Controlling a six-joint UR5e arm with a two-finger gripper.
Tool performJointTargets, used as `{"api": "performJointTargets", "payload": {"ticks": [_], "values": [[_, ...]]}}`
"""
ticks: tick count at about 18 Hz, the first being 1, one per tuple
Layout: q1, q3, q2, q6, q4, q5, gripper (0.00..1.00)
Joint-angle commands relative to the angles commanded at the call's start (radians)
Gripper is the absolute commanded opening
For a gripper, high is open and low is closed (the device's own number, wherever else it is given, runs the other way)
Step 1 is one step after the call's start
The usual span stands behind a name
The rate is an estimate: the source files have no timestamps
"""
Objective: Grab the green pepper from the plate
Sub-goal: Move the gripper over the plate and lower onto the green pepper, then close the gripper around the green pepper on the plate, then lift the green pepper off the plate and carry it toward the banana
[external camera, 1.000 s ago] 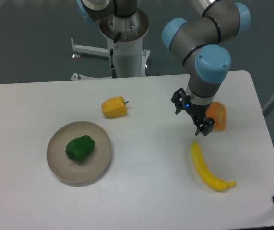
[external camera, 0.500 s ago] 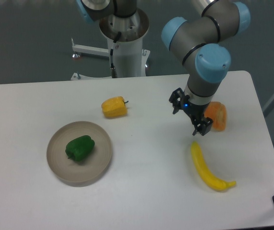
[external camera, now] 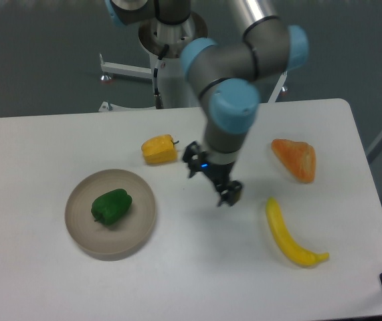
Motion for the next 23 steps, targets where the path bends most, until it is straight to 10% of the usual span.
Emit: {"api": "performJointTargets", "payload": {"ticks": [13, 16, 18, 23], "values": [[-0.175, -0.011, -0.107, -0.149, 0.0, -0.04, 0.96], [-0.177, -0.017, -0.115, -0.148, 0.0, -0.06, 0.25], [-0.175, -0.015, -0.109, -0.142, 0.0, -0.071, 0.03], [-0.111, -0.012, -0.039, -0.137, -0.003, -0.069, 0.03]]}}
